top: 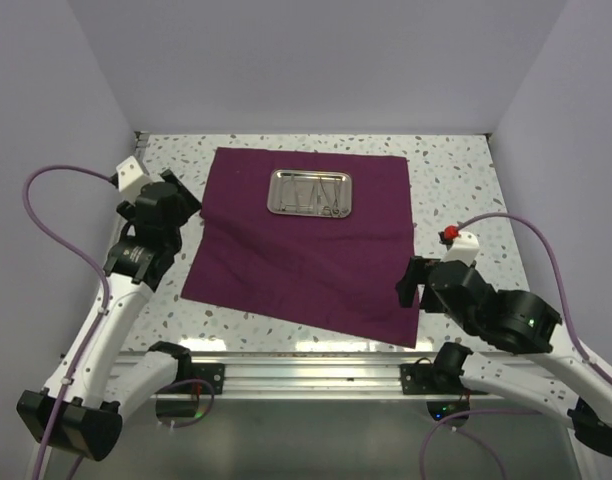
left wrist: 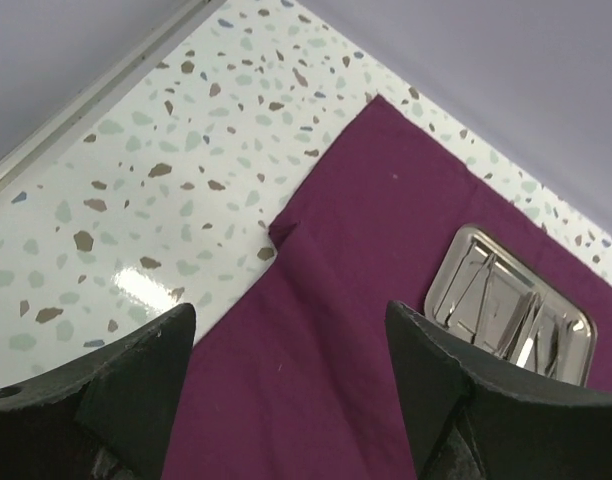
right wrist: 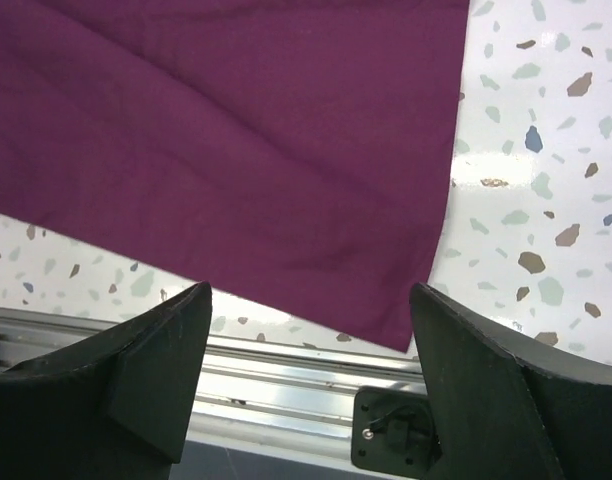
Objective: Open and lay out the surgical kit
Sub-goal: Open the surgical kit at the center of the board, then smooth out the surgical kit at the center of the board.
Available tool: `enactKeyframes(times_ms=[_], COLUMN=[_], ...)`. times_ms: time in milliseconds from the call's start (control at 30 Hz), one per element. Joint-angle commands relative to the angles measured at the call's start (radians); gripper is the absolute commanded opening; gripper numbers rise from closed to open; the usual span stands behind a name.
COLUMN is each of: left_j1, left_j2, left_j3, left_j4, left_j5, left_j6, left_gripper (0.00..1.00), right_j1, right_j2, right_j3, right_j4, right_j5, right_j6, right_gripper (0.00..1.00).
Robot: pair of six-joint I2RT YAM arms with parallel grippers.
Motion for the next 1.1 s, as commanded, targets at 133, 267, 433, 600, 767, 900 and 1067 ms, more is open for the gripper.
enactKeyframes(times_ms=[133,267,433,600,767,900,1067], left_j1=[-0.033,-0.062,-0.085,-0.088,-0.089,-0.125,-0.237], left_j2=[-0.061,-0.035,0.104,0.137,0.264,0.38,0.413], left_j3=[-0.158,-0.251,-0.251,-0.362,-0.428,-0.465,-0.487], left_j4=[-0.098,-0.107,-0.179,0.052,0.373,0.545,0.617], left_j5=[0.043,0.029,-0.046,0.102,0.161,0.201,0.078], left_j6=[-0.02,-0.049,-0.171,-0.152,-0.127,-0.147,-0.144], left_gripper=[0.8,0.8,0.81,0.75,0.73,0.66,0.64], right_j1=[0.003,0.003,0.003,0.003,0.001,0.001,0.001], right_j2=[0.03,0.267,0.468,0.489,0.476,0.452,0.447], right_j3=[-0.058,0.005,0.118,0.073,0.028,-0.004,-0.039], right_j4=[0.192,0.308,0.407,0.495,0.532,0.547,0.579], right_j5=[0.034,0.045,-0.037,-0.066,-0.077,-0.071,-0.074], right_j6=[0.009,-0.049,-0.132,-0.176,-0.198,-0.207,-0.212], right_gripper=[0.86,0.86,0.86,0.86,0.86,0.86,0.85])
